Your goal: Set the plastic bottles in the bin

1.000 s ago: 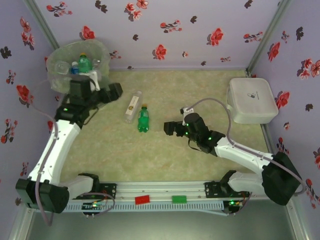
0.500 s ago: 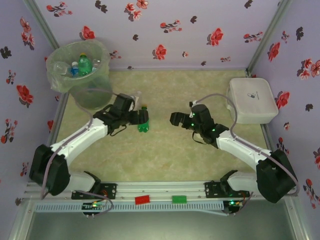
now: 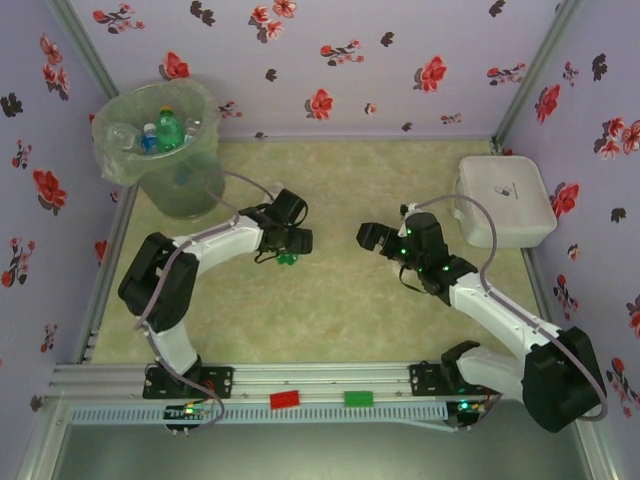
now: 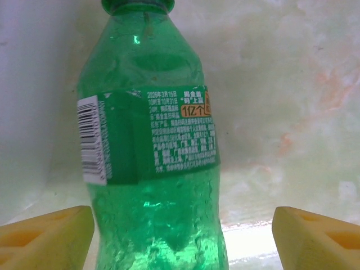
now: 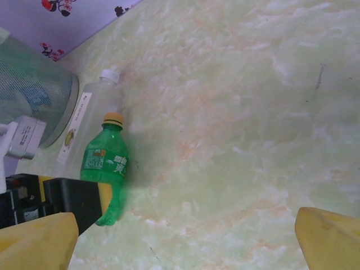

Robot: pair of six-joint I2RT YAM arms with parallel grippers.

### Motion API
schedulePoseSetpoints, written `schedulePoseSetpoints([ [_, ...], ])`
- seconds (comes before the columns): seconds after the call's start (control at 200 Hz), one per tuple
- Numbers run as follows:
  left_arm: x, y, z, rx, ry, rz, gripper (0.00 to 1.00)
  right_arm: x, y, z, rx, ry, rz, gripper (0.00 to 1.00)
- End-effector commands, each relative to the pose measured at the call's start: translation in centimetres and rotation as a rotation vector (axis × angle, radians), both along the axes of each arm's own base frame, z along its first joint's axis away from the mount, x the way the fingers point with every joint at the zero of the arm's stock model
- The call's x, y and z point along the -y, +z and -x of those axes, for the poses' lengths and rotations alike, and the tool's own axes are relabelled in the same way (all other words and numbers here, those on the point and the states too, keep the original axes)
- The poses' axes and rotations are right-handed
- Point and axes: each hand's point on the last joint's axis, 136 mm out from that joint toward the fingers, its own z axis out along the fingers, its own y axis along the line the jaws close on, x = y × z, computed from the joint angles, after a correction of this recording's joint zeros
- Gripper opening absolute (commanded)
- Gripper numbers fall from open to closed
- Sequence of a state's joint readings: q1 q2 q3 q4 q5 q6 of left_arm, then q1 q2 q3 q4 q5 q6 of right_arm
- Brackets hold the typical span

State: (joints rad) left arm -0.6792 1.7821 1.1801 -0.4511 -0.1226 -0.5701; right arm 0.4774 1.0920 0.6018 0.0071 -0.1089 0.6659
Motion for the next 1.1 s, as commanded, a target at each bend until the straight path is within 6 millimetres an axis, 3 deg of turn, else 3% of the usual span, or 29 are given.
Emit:
schedulePoseSetpoints([
  [0.0, 0.1, -0.5, -0.4, -0.011, -0.003, -0.045, 0.80, 0.7, -0.5, 0.4, -0.014, -0.017, -0.004, 1.00],
  [0.56, 0.6, -2.9, -0.8, -0.048, -0.023, -0.087, 0.70, 1.7, -0.4, 0.5, -0.004, -0.030, -0.001, 1.00],
  [0.75, 0.5, -2.7, -0.9, -0.040, -0.026, -0.086, 0.58, 1.7, -0.1, 0.6, 0.005, -0.031, -0.006, 1.00],
  [0.915, 0.6, -0.6, -1.2, 0.017, -0.026, -0.053, 0.43, 1.5, 0.0, 0.6, 0.004, -0.026, -0.023, 1.00],
  [1.09, 0.5, 5.6, -1.8, 0.156, -0.059, -0.009, 0.37, 0.5, 0.6, 0.7, 0.025, 0.016, -0.085, 1.00],
])
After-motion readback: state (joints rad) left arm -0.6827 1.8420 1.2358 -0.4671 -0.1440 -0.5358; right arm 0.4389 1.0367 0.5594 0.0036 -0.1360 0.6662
